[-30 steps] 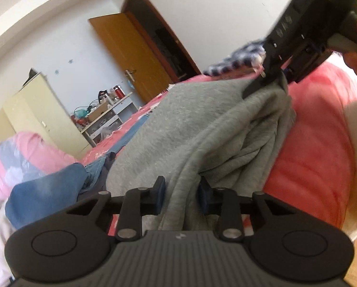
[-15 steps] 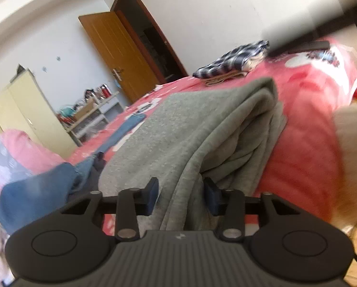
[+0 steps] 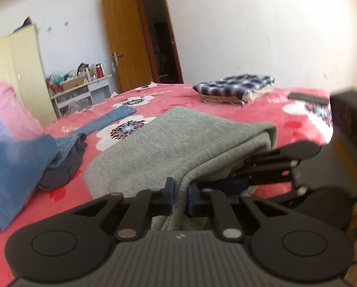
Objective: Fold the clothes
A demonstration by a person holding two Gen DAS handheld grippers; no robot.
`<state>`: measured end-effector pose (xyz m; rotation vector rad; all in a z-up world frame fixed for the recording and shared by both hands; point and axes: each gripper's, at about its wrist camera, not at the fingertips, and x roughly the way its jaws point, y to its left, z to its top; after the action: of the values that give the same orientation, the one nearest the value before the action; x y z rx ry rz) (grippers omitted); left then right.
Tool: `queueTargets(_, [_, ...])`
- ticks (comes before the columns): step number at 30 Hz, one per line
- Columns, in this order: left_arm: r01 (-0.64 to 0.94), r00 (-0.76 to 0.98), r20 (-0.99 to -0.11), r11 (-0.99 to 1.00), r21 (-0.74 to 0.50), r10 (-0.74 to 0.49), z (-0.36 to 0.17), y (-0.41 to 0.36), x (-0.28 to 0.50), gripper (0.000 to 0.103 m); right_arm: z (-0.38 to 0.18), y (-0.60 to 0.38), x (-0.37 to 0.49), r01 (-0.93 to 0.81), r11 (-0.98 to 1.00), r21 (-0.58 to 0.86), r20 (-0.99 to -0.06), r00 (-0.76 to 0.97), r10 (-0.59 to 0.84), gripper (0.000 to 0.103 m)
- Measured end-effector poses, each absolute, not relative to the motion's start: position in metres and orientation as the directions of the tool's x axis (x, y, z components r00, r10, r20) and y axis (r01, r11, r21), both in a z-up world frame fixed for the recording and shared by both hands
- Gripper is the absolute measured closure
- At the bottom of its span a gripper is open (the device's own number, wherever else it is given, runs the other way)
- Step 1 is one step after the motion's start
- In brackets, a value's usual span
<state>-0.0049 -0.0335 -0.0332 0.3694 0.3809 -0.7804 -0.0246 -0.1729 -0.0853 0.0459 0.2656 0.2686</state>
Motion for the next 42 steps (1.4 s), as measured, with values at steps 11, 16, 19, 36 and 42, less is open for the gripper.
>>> queueTargets(11, [0.758, 0.628, -0.486, 0.620, 0.204, -0.608, -0.059, -0.028, -0.018, 0.089, -0.109, -0.165, -0.010, -0.135, 0.986, 0.099, -0.266, 0.951, 0.157, 0.084])
queueTargets(16, [0.762, 0.626, -0.462, 0.618, 0.191, -0.629, -0.070, -0.029, -0.021, 0.079, -0.088, -0.186, -0.077, -0.119, 0.988, 0.102, -0.286, 0.948, 0.143, 0.067])
queueTargets(19, [0.763, 0.631, -0.446, 0.613, 0.206, -0.635, -0.076, -0.033, -0.026, 0.069, -0.061, -0.200, -0.113, -0.094, 0.988, 0.125, -0.221, 0.968, 0.120, 0.067])
queueTargets(36, [0.664, 0.676, -0.428, 0.747, 0.001, -0.600, -0.055, -0.023, -0.041, 0.046, -0.096, -0.250, -0.038, 0.015, 0.963, 0.267, -0.229, 0.972, 0.048, 0.065])
queueTargets(42, [0.566, 0.693, -0.445, 0.811, -0.152, -0.567, -0.031, 0.011, -0.041, 0.025, -0.089, -0.281, -0.066, -0.021, 0.886, 0.463, -0.095, 0.993, 0.074, 0.018])
